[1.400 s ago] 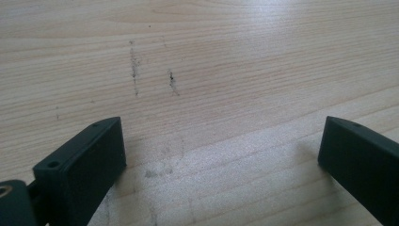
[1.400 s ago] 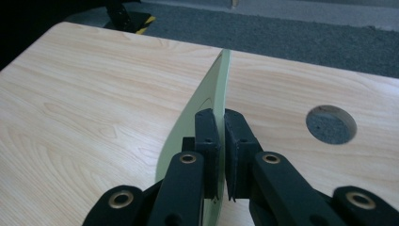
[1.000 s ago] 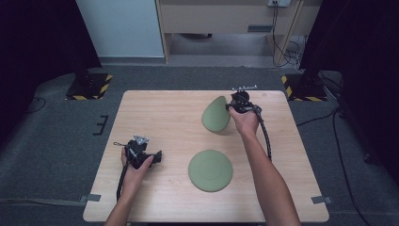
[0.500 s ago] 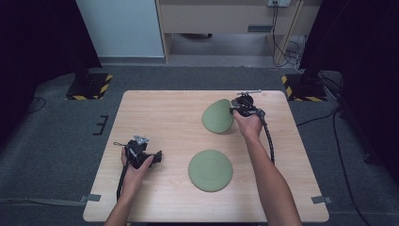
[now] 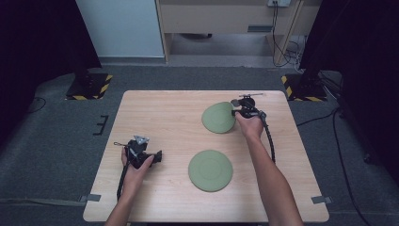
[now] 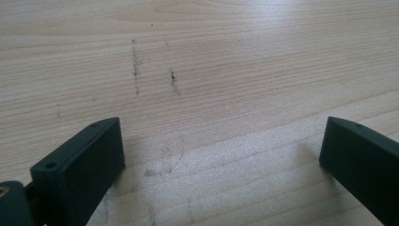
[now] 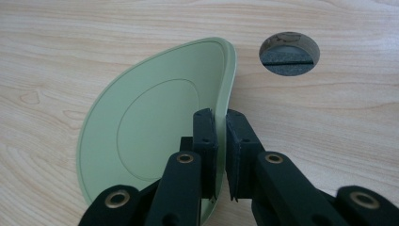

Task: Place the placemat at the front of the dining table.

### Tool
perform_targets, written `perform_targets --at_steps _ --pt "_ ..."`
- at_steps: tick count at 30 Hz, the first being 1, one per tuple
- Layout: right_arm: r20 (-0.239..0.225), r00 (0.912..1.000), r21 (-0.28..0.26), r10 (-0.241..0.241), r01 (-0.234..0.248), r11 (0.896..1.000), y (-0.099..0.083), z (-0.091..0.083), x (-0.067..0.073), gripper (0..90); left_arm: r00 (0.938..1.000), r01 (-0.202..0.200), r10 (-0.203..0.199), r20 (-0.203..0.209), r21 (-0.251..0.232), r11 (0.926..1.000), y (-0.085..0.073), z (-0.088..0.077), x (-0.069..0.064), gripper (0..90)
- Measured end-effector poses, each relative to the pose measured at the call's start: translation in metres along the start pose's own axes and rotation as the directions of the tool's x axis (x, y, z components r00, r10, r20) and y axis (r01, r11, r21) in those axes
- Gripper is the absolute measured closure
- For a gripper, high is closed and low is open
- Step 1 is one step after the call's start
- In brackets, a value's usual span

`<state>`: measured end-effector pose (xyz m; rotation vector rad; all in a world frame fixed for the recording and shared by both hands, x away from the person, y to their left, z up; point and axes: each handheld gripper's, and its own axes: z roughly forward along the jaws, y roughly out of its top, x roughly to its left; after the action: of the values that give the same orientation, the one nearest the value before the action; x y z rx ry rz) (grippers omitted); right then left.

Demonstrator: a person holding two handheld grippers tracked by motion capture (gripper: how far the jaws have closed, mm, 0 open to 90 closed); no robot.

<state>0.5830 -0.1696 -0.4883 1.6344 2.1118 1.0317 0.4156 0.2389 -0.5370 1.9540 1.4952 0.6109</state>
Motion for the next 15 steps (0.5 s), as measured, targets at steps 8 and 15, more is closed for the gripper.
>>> perform_targets --at_steps 8,15 --pt "0.000 1.0000 0.006 0.010 -0.010 1.000 -0.002 0.006 -0.006 83.0 0.9999 0.009 -0.009 -0.008 0.001 1.0000 0.001 0.001 -0.001 0.0" --pt "0.011 0.9998 0.017 0.020 -0.020 1.000 -0.006 0.011 -0.011 79.8 0.9999 0.010 -0.010 -0.008 0.000 1.0000 0.001 0.001 -0.001 0.0"
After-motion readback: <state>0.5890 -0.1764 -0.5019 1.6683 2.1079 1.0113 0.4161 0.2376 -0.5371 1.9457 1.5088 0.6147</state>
